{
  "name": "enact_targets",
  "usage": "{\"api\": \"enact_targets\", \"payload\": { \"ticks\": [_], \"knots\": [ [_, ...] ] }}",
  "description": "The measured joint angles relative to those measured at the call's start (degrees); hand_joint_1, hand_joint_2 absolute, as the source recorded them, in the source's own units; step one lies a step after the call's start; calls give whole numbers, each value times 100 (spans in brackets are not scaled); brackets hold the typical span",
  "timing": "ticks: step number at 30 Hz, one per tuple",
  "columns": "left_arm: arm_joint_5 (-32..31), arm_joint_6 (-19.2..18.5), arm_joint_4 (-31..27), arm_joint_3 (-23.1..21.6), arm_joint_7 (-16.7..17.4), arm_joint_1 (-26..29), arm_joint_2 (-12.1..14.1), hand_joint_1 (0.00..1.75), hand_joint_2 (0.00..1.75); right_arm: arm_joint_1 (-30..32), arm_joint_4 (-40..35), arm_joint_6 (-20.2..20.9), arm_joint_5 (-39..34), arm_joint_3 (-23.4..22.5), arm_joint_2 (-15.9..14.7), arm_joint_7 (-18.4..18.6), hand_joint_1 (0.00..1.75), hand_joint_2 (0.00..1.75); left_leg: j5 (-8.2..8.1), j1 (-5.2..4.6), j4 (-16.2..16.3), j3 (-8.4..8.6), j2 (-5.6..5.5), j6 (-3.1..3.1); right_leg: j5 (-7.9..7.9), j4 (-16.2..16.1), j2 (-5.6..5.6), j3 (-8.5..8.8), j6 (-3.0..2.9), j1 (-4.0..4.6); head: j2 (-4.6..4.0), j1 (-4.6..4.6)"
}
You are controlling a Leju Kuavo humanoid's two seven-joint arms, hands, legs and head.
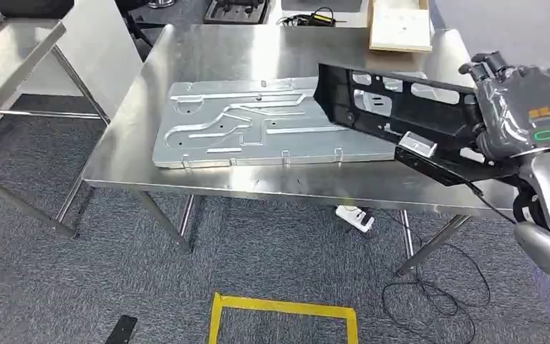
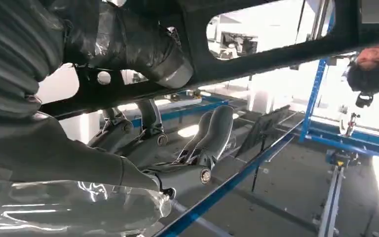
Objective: Take the parts from the cabinet and place them on the table.
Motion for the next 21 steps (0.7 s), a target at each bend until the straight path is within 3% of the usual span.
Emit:
{"api": "enact_targets", "payload": {
  "ticks": [1,2,3,5,6,8,10,12,14,15,16,17,18,20,21],
  "knots": [
    [0,0,0,0,0,12,-4,0,175,1,2,0,0,0,0,0,175,175,33,0,-73,-77,0,8,-57,0,6,75,2,5,-2,2],
    [2,0,0,0,0,17,-4,0,175,1,2,0,0,0,-2,0,175,175,217,-1,-347,-64,0,26,-123,-1,10,170,7,16,-2,0],
    [2,0,0,0,0,18,-4,0,175,2,0,0,0,0,-2,0,175,175,508,-3,-741,24,0,65,-189,-3,10,268,13,28,0,2],
    [4,0,2,0,-2,26,2,0,175,4,4,0,2,0,-2,0,175,175,1386,-27,-1567,171,-5,171,-316,-28,9,353,37,34,-2,2],
    [11,0,0,-2,4,26,2,0,175,0,9,2,4,0,0,-2,175,175,1150,-82,-1476,146,10,198,-347,-38,36,451,83,45,-2,26],
    [15,0,2,-2,2,29,2,0,175,32,22,-2,11,-2,-11,-2,175,175,1206,-110,-1612,264,-4,276,-365,-15,48,537,163,39,-2,20],
    [20,4,0,-2,-2,18,7,0,175,13,26,-2,15,-9,-31,-2,175,175,1169,-101,-1704,492,-10,336,-338,34,32,586,193,39,0,13],
    [20,7,0,-2,-9,4,7,0,175,16,26,-11,17,-39,-35,-2,175,175,1119,-86,-1781,642,-3,395,-327,585,11,300,210,28,0,26],
    [20,7,0,-2,-11,-15,7,0,175,12,31,-17,20,-59,-37,2,175,175,1039,-89,-1781,710,-7,426,-688,1319,11,-260,231,42,-2,26],
    [20,4,0,-2,-11,-11,7,0,175,38,37,-18,20,-59,-39,2,175,175,993,-96,-1780,750,-10,431,-869,1525,11,-475,235,44,0,26],
    [20,0,0,-2,-9,-2,4,0,175,67,46,-18,20,-59,-39,2,175,175,942,-100,-1775,804,-15,431,-938,1567,11,-609,244,46,0,24],
    [20,-2,0,-2,-9,11,2,0,175,94,55,-18,20,-59,-39,2,175,175,882,-100,-1770,877,-26,425,-857,1422,11,-642,254,47,0,26],
    [20,-4,0,-2,-9,18,-2,0,175,105,59,-17,20,-59,-39,2,175,175,815,-99,-1761,963,-34,417,-612,1092,11,-581,241,47,-2,26],
    [20,-4,0,-2,-9,13,-7,0,175,108,61,-22,20,-66,-48,2,175,175,667,-100,-1727,1110,-43,383,257,177,8,-373,183,48,0,26],
    [22,-4,2,-2,-9,1,-7,0,175,140,66,-35,22,-66,-48,9,175,175,596,-121,-1652,1144,-52,345,358,1,9,-396,164,80,-2,28]
  ]
}}
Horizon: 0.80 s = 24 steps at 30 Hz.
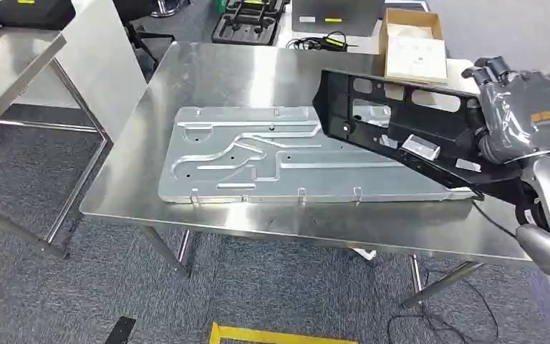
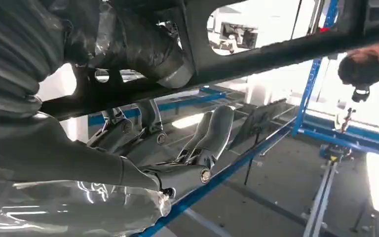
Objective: Take the parts from the cabinet and place them on the table.
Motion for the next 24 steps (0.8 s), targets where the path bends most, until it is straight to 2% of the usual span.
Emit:
{"api": "enact_targets", "payload": {
  "ticks": [1,2,3,5,6,7,9,10,11,12,14,15,16,18,19,20,21,22,23,24],
  "knots": [
    [7,0,0,0,0,-9,0,0,175,8,4,-28,0,-7,0,9,175,175,-35,-1,-27,-44,-14,-37,-59,18,-3,67,-37,18,2,-7],
    [11,-2,0,0,4,-8,2,0,175,61,0,-57,0,-20,-13,15,175,175,-61,5,-39,-39,-10,-70,3,11,18,53,-77,18,2,-24],
    [13,-6,0,0,2,-13,2,0,175,102,4,-68,0,-35,-15,22,175,175,-26,3,34,-19,-10,-102,-29,-14,18,68,-113,21,2,-9],
    [31,-24,0,-2,-11,-15,4,0,175,128,7,-98,0,-68,-11,24,175,175,-51,15,201,-103,1,-149,-73,-57,17,174,-170,-21,2,-9],
    [35,-37,0,-2,-35,-29,-2,0,175,144,9,-109,0,-90,-9,24,175,175,-102,18,485,-250,17,-191,-102,-63,2,219,-207,-26,2,-30],
    [41,-42,0,-2,-44,-42,-2,0,175,171,9,-122,0,-114,-9,22,175,175,-228,45,841,-479,20,-231,-135,-64,-1,240,-225,-28,2,-31],
    [57,-48,0,-2,-48,-36,2,0,175,268,22,-153,0,-133,-9,22,175,175,-541,91,1516,-963,29,-295,-209,-64,-4,304,-223,-29,2,-31],
    [57,-55,0,-2,-48,-13,0,0,175,329,28,-159,0,-144,-9,22,175,175,-542,112,1644,-1129,33,-322,-256,-64,-3,357,-216,-32,2,-37],
    [57,-59,0,-2,-44,2,-2,0,175,383,39,-164,0,-151,-9,20,175,175,-393,124,1523,-1165,44,-341,-304,-64,0,421,-204,-34,2,-35],
    [57,-59,0,-2,-41,4,-2,0,175,429,48,-164,0,-157,-11,20,175,175,-133,134,1219,-1103,49,-329,-355,-64,2,489,-192,-36,2,-33],
    [55,-59,0,-2,-37,4,-2,0,175,495,55,-170,-24,-192,-15,20,175,175,600,135,252,-803,50,-268,-466,-68,2,648,-155,-39,2,-35],
    [50,-59,0,-2,-22,-11,2,0,175,521,61,-192,-88,-223,-17,26,175,175,654,111,129,-725,40,-246,-514,-84,23,628,-114,-42,0,-20],
    [46,-59,0,-2,-13,-19,7,0,175,524,66,-214,-147,-251,-26,37,175,175,501,53,-11,-712,53,-223,-503,-97,14,672,-88,-66,2,-13],
    [28,-61,0,-2,4,-25,11,0,175,624,85,-251,-205,-313,-28,41,175,175,520,16,1,-691,51,-156,-517,-131,17,657,-21,-77,0,-33],
    [28,-59,0,-4,11,-31,11,0,175,653,90,-253,-210,-315,-41,37,175,175,517,39,-52,-638,54,-125,-532,-170,16,704,26,-58,2,-37],
    [35,-59,0,-4,13,-7,11,0,175,708,92,-258,-210,-328,-52,37,175,175,530,79,-160,-533,60,-105,-606,-136,-12,720,49,-89,2,-31],
    [31,-59,0,-4,11,-10,11,0,175,720,98,-260,-210,-347,-59,37,175,175,507,73,-203,-458,60,-70,-644,44,-22,660,60,-79,2,-26],
    [31,-59,0,-4,11,-21,11,0,175,718,105,-271,-210,-376,-61,37,175,175,478,71,-206,-426,60,-22,-776,422,-19,434,71,-71,2,-17],
    [31,-59,0,-4,13,-29,11,0,175,725,111,-275,-210,-398,-63,37,175,175,448,66,-202,-400,58,3,-919,901,-18,131,85,-68,2,-22],
    [31,-61,0,-4,13,-28,11,0,175,751,118,-277,-210,-402,-63,39,175,175,406,57,-199,-364,58,21,-995,1313,-19,-166,97,-71,2,-22]
  ]
}}
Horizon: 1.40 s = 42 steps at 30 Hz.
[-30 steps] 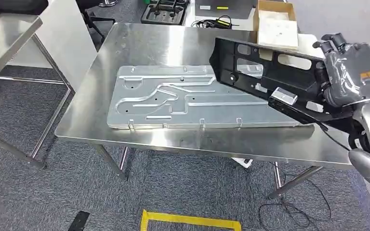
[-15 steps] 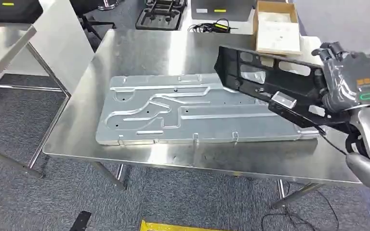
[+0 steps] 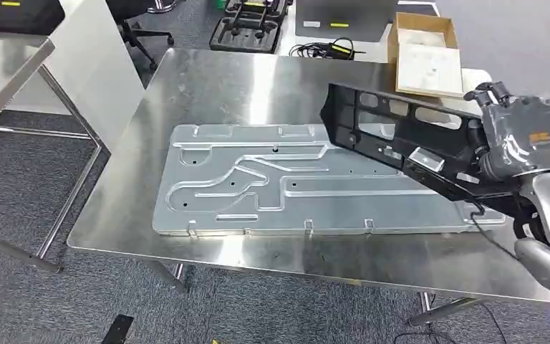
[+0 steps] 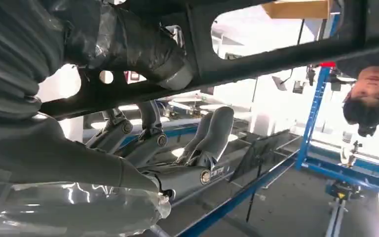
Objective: Take the parts from the cabinet and place them on the table.
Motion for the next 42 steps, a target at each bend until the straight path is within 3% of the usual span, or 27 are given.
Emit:
{"api": "enact_targets", "payload": {
  "ticks": [1,2,3,5,7,8,10,11,12,15,16,17,18,20,21,22,25,26,28,30,32,33,34,36,37,40,42],
  "knots": [
    [0,0,0,0,0,5,-2,0,175,36,9,-2,-20,0,0,-2,175,175,-49,0,9,45,-3,2,36,226,0,-216,6,-1,0,0],
    [0,0,0,0,2,14,-4,0,175,62,15,-2,-59,0,0,-2,175,175,-98,1,25,94,-12,-3,205,184,-1,-283,14,-2,0,0],
    [0,0,0,0,2,22,-7,0,175,74,22,-2,-79,-2,0,-15,175,175,-159,4,47,156,-16,-9,489,-99,-1,-224,17,-6,0,2],
    [0,2,0,0,2,21,-11,0,175,76,26,-2,-79,-15,0,-28,175,175,-294,9,115,268,-26,-41,1103,-992,-5,92,11,-17,0,2],
    [7,15,0,0,7,-2,-4,0,175,78,31,-20,-79,-42,0,-35,175,175,-410,-31,219,249,-41,-127,934,-1315,8,272,-52,28,0,2],
    [11,24,0,-2,7,-7,-2,0,175,111,42,-28,-79,-46,0,-35,175,175,-404,-21,182,228,-45,-150,919,-1248,11,246,-115,22,0,-7],
    [33,41,0,-2,2,0,-2,0,175,182,59,-39,-76,-52,-20,-50,175,175,-428,-19,150,270,-29,-190,890,-1291,35,249,-167,40,0,-24],
    [44,57,0,-2,-9,-2,20,0,175,194,68,-44,-77,-54,-20,-52,175,175,-488,-21,144,258,-27,-226,886,-1332,34,305,-207,-13,0,-7],
    [52,66,0,-2,-24,-4,11,0,175,212,81,-46,-76,-81,-35,-52,175,175,-559,-4,303,228,-15,-267,865,-1359,27,352,-238,-12,0,-33],
    [98,83,0,-2,-46,-17,33,0,175,278,133,-100,-79,-164,-46,-52,175,175,-1007,34,1534,-503,-7,-336,790,-1365,7,427,-287,-7,0,-52],
    [101,83,0,-2,-46,1,33,0,175,314,153,-118,-79,-171,-46,-52,175,175,-1026,42,1834,-721,-7,-348,759,-1365,8,462,-288,-7,0,-50],
    [101,83,0,-2,-46,20,33,0,175,354,175,-120,-81,-177,-46,-52,175,175,-918,49,1899,-842,-7,-351,722,-1365,10,512,-285,-7,0,-52],
    [98,79,0,-2,-44,29,33,0,175,396,201,-122,-83,-184,-48,-52,175,175,-613,53,1642,-814,-7,-345,678,-1365,13,579,-278,-7,0,-52],
    [90,72,0,-2,-31,24,37,0,175,434,245,-125,-83,-225,-57,-52,175,175,26,51,767,-529,-7,-298,600,-1366,15,702,-259,-6,0,-50],
    [90,68,0,-2,-31,26,46,0,175,455,269,-131,-83,-267,-66,-52,175,175,226,43,323,-407,-10,-252,559,-1379,15,747,-237,-6,0,-50],
    [90,61,0,-2,-24,25,55,0,175,475,295,-155,-83,-326,-85,-55,175,175,157,-10,302,-334,-18,-219,537,-1379,19,740,-201,19,0,-46],
    [112,105,0,-2,4,22,57,0,175,598,363,-181,-83,-489,-177,-79,175,175,95,-21,211,-309,-13,-165,551,-1446,27,748,-132,0,0,-50],
    [127,129,0,-2,7,31,55,0,175,632,380,-184,-81,-554,-216,-90,175,175,108,18,120,-251,-8,-137,530,-1467,21,788,-84,31,0,-44],
    [166,155,0,-2,-59,46,48,0,175,716,446,-206,-81,-717,-267,-105,175,175,115,40,18,-128,-3,-91,363,-1179,7,687,-65,6,0,-28],
    [221,87,0,-2,-197,27,39,0,175,790,560,-223,-147,-910,-293,-105,175,175,72,32,29,-108,-2,-22,-5,-255,7,167,-58,19,0,-13],
    [227,20,0,-2,-297,33,31,0,175,906,647,-205,-344,-997,-295,-105,175,175,29,25,42,-82,-3,-4,-144,363,6,-263,-39,16,0,-11],
    [230,4,0,-2,-321,36,26,0,175,950,678,-201,-409,-999,-295,-105,175,175,6,25,57,-64,-3,-13,16,308,6,-313,-32,12,0,-15],
    [230,0,0,-2,-334,35,15,0,175,977,732,-192,-485,-1025,-297,-105,175,175,-30,28,80,-39,-3,-28,327,-44,5,-195,-30,4,0,-13],
    [223,11,0,-2,-345,1,0,0,175,1018,888,-188,-573,-1161,-315,-105,175,175,-134,28,185,-22,-18,-71,912,-1095,-11,265,-32,-22,-2,-11],
    [223,24,0,-2,-350,-19,0,0,175,1006,988,-188,-603,-1237,-319,-101,175,175,-182,-14,265,-64,-27,-112,794,-1219,-14,333,-42,-6,-2,-13],
    [227,18,0,-2,-371,-39,2,0,175,1098,1141,-214,-710,-1353,-361,-61,175,175,-186,-8,271,-102,-41,-154,781,-1232,4,300,-113,17,-2,-17],
    [254,-44,0,-2,-398,-57,7,0,175,1145,1275,-234,-813,-1421,-367,-24,175,175,-263,1,320,-122,-24,-199,795,-1265,3,334,-169,-23,0,-17]
  ]
}}
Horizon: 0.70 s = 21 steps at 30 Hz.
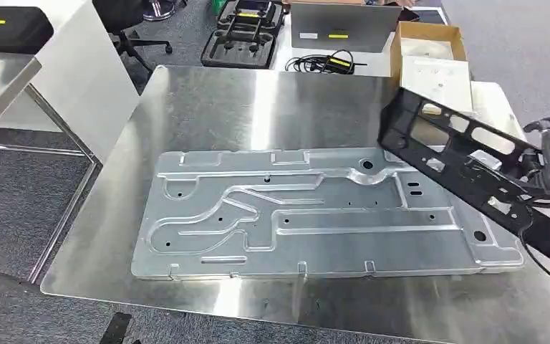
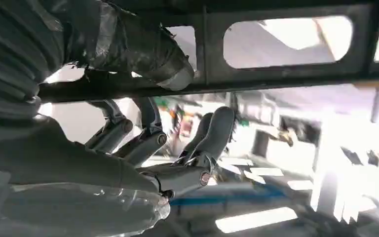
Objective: Take the parts from the cabinet and place them on the table.
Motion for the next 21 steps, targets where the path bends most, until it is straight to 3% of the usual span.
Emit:
{"api": "enact_targets", "payload": {
  "ticks": [1,3,4,5,6,7,9,10,13,14,15,16,19,20,21],
  "knots": [
    [26,-52,-2,-2,-24,-18,-15,0,175,23,82,-28,-19,-76,-15,15,175,175,-139,2,216,-68,8,-50,-12,-6,-6,16,-19,-2,-2,-26],
    [61,-153,-2,0,-44,-48,-15,0,175,66,249,-79,-68,-208,-17,13,175,175,-515,36,1053,-490,15,-101,-22,-5,-17,18,-48,1,0,-37],
    [79,-225,-2,0,-59,-45,-20,0,175,109,336,-94,-94,-258,-17,13,175,175,-635,43,1449,-706,15,-114,-30,-4,-19,22,-58,6,0,-37],
    [96,-282,-2,0,-70,-34,-26,0,175,164,408,-116,-107,-293,-17,13,175,175,-639,46,1642,-832,16,-113,-35,-4,-19,26,-64,9,0,-37],
    [113,-325,-2,0,-81,-23,-33,0,175,225,475,-124,-111,-323,-17,15,175,175,-519,46,1578,-830,16,-104,-40,-3,-18,37,-65,11,0,-35],
    [133,-352,-2,0,-87,-18,-33,0,175,283,522,-129,-111,-350,-20,15,175,175,-285,45,1265,-704,15,-82,-45,-4,-12,50,-64,14,0,-37],
    [125,-371,-2,0,-103,-26,-31,0,175,370,603,-151,-120,-402,-20,13,175,175,247,27,231,-213,12,12,-65,-9,3,97,-51,23,-2,-37],
    [103,-371,-2,0,-103,-38,-15,0,175,414,636,-173,-124,-426,-17,13,175,175,161,-4,5,-78,8,69,-69,-29,3,107,-40,11,-2,-31],
    [74,-367,-2,0,-105,-54,-11,0,175,495,745,-199,-159,-461,-17,13,175,175,173,-47,-81,-51,7,93,-45,-77,12,115,63,2,0,-31],
    [74,-367,-2,0,-105,-45,-7,0,175,520,775,-201,-168,-465,-20,13,175,175,194,-45,-135,-26,7,129,-31,-110,14,142,104,7,-2,-37],
    [72,-367,-2,0,-105,-37,-9,0,175,553,800,-203,-168,-474,-31,2,0,0,266,31,-270,62,28,153,-64,-92,10,130,125,0,0,-24],
    [70,-367,-2,0,-111,-44,-11,0,175,552,826,-203,-168,-481,-33,-2,0,0,284,13,-333,108,33,177,-151,29,-3,103,133,9,0,-20],
    [78,-361,-2,-2,-107,-54,-11,0,175,564,902,-210,-166,-511,-35,-2,0,0,278,-4,-335,121,38,222,-714,1164,0,-435,157,6,0,-13],
    [113,-347,-2,0,-83,-53,-13,0,0,601,926,-212,-164,-509,-28,-2,0,0,271,-6,-326,119,38,223,-767,1426,0,-578,174,3,0,-15],
    [162,-334,-2,0,-44,-50,-13,0,0,623,951,-212,-164,-511,-15,-2,0,0,258,-4,-308,118,37,217,-679,1412,-2,-583,190,1,-2,-11]
  ]
}}
